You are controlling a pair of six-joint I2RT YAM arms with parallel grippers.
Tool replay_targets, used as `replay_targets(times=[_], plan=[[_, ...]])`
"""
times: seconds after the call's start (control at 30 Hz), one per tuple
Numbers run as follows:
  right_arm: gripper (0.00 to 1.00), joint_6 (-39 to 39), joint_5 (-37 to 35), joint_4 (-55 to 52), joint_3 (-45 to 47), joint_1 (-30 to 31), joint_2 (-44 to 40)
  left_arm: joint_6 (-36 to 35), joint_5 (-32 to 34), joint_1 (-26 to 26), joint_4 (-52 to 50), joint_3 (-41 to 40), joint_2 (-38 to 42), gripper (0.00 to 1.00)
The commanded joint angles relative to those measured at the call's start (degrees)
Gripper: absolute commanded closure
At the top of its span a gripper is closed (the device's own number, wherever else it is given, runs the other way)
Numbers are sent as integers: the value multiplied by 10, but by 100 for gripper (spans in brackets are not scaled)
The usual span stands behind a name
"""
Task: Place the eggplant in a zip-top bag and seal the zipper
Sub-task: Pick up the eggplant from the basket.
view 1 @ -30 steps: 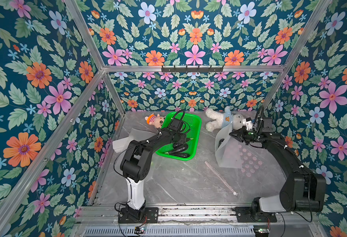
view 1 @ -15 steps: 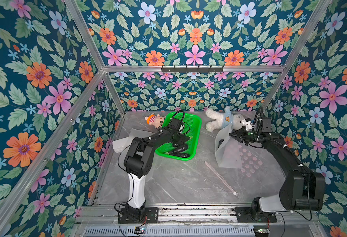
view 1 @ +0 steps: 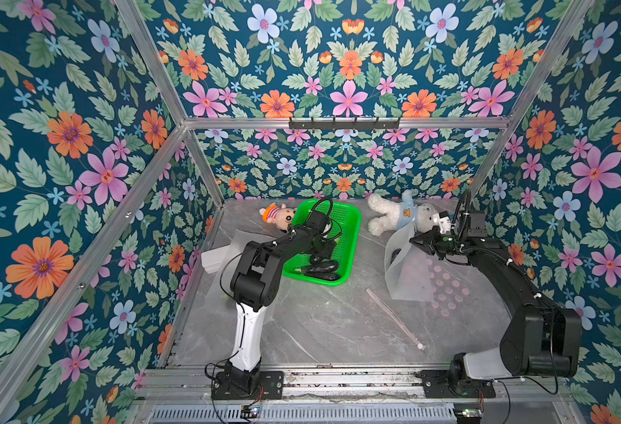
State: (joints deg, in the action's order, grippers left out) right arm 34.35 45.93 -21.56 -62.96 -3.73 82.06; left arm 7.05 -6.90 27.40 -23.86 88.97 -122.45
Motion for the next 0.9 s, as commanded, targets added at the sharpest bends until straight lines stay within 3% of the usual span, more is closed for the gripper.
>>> replay_targets(times=[0.0, 0.1, 0.23, 0.53, 0.87], plan=[[100, 3, 2, 6, 3, 0, -2, 4, 3, -9, -13, 9, -10, 42], [100, 3, 1, 6, 5, 0, -2, 11, 1, -17, -13, 6, -7, 53], [100, 6, 4, 12, 6, 1, 2, 15, 1, -25, -9, -4, 8, 60], [100, 2, -5, 10, -4, 20, 21, 28, 10, -31, 3, -4, 86, 61], [100, 9, -3, 26, -6, 48, 47, 99, -83, -17, 127, -41, 191, 60]])
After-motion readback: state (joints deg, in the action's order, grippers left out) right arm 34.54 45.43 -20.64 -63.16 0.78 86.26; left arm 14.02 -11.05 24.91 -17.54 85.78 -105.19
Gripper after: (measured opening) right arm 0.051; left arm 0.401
